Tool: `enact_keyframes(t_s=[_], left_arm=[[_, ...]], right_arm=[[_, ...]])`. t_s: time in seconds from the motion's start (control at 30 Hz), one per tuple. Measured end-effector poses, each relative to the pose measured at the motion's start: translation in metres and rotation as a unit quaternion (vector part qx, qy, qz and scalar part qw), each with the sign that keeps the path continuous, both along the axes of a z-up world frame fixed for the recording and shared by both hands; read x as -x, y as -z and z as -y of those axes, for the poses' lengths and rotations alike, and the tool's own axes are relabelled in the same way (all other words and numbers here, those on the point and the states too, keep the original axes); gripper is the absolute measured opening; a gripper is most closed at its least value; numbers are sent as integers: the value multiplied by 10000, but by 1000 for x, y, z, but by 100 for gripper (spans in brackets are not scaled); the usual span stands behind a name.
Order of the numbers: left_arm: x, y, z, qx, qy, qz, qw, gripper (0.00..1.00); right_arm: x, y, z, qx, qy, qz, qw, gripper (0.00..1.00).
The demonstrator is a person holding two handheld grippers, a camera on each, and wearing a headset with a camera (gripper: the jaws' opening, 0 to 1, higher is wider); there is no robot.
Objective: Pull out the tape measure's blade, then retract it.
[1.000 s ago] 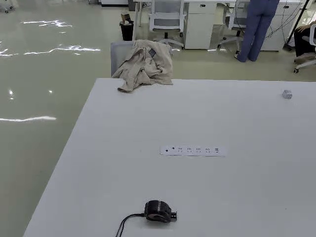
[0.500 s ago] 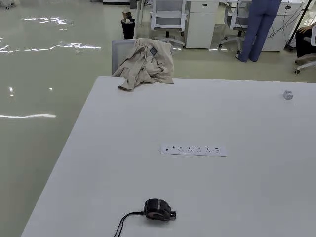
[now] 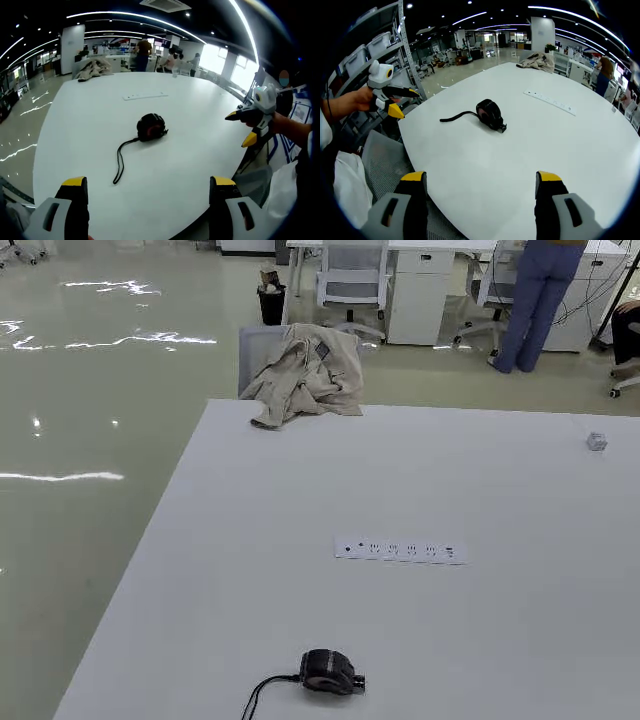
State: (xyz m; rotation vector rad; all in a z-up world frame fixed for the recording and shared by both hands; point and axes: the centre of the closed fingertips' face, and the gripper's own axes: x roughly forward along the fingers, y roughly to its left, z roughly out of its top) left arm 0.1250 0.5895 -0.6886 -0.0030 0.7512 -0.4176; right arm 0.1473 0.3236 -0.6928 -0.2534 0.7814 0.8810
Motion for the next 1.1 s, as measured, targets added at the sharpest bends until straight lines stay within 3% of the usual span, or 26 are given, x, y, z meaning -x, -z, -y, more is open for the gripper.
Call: enact_keyframes(t_s=[0.27,1.1], left_arm=[[-3,5,5,26,34,-17,10000,99],[-32,7,13,-29,244,23,9997,98]], right_arm=[[0,3,1,16,-10,-7,10000,92],[-17,9,-10,78,-207,36,9997,91]])
